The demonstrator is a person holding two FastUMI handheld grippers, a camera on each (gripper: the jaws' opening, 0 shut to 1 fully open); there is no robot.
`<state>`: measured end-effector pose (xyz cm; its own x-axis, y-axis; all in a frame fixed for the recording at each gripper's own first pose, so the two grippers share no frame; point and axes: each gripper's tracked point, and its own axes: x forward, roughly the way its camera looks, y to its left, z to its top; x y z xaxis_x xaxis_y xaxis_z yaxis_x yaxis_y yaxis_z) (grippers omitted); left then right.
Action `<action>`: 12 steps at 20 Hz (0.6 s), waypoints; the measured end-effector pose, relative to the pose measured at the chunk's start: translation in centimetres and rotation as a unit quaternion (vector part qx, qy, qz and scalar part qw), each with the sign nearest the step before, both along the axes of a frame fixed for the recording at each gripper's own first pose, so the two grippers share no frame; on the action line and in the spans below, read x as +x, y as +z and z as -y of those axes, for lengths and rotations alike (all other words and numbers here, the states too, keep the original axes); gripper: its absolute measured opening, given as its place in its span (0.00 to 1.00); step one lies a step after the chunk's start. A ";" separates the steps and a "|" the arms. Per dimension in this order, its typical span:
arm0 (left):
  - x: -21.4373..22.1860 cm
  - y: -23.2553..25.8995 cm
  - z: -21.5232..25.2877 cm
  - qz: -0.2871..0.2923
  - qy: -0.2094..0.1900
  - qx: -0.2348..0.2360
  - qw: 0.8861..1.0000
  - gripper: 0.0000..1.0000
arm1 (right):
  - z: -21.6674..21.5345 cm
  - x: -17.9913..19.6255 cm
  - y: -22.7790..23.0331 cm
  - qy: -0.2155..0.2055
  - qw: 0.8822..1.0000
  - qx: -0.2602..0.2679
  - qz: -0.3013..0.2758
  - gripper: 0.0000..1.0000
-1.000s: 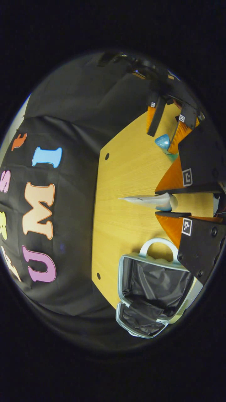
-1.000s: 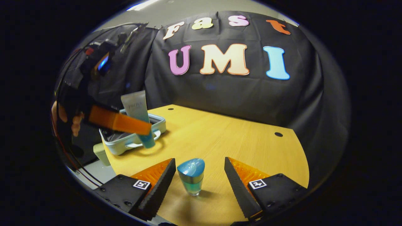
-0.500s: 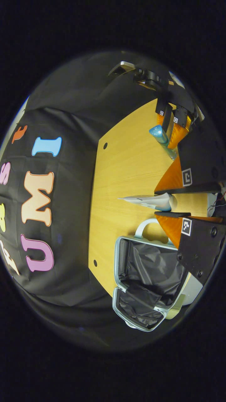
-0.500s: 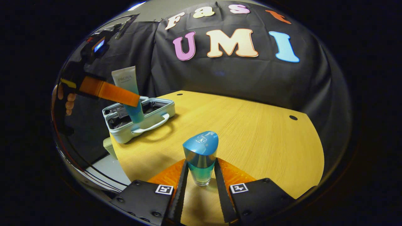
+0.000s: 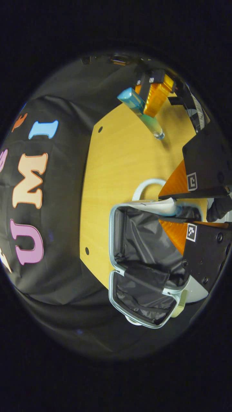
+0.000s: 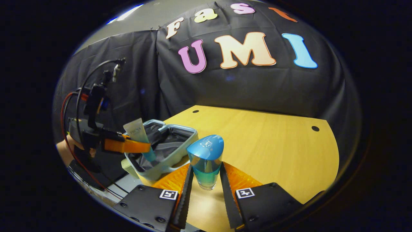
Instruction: First open the suitcase, pack the skin care products into it, and then close the suitcase.
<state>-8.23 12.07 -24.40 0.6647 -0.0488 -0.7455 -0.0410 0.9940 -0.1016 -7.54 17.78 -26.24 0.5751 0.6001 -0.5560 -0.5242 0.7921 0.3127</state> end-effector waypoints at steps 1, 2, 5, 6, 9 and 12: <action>0.1 -0.4 -1.2 -0.009 0.004 0.003 1.000 0.22 | -1.4 0.1 0.4 0.002 1.000 0.004 -0.004 0.51; 0.1 -1.2 -2.6 -0.025 0.008 0.006 1.000 0.22 | -2.7 0.2 0.5 0.006 1.000 0.006 -0.010 0.51; -0.5 -3.2 -5.8 -0.067 0.006 0.008 0.998 0.22 | -6.6 -0.1 0.8 0.020 0.999 0.013 -0.033 0.51; -0.6 -4.2 -6.7 -0.080 0.005 0.007 0.997 0.22 | -8.0 -0.4 0.7 0.026 0.999 0.015 -0.042 0.51; -0.8 -6.9 -8.2 -0.122 -0.001 -0.004 0.993 0.22 | -12.1 -1.2 0.4 0.047 0.996 0.020 -0.074 0.51; -0.9 -9.1 -9.0 -0.153 -0.011 -0.022 0.988 0.22 | -16.1 -2.7 -0.6 0.071 0.991 0.020 -0.115 0.51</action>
